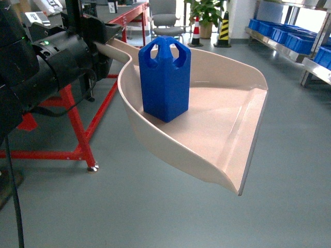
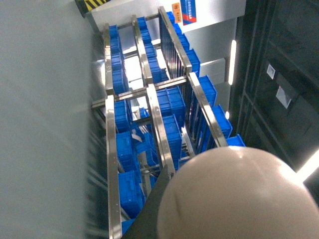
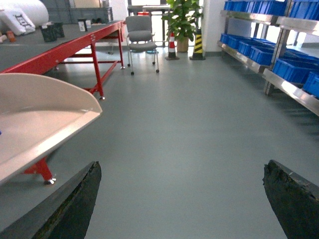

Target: Place part in tray to right shelf

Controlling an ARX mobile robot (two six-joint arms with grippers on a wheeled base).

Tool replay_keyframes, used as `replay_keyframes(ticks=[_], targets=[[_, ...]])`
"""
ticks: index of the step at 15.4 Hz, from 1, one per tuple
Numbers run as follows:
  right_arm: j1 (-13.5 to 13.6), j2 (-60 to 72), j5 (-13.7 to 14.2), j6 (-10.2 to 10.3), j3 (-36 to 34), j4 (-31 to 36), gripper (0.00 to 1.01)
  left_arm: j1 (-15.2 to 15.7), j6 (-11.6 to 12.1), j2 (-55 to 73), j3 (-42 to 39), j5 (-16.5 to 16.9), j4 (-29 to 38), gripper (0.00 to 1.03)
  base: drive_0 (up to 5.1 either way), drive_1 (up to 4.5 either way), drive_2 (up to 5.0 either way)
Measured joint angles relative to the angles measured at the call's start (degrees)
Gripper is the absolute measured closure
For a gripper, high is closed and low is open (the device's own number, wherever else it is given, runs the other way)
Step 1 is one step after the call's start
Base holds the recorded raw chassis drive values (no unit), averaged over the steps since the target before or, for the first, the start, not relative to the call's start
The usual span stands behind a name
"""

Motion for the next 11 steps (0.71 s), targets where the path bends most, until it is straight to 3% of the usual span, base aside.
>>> replay_keyframes(ticks=[3, 11], targets=[[0.00, -0.04, 0.17, 0.00, 0.00, 0.02, 0.03, -1.11, -0.04, -0.02, 0.00, 0.74, -0.02, 0.91, 0.0, 0.00, 0.0], [0.00, -0.26, 0.15, 0.00, -0.04, 0.07, 0.03, 0.15, 0.00, -0.07, -0.07, 0.11, 0.24, 0.91, -0.1, 4.13, -4.4]])
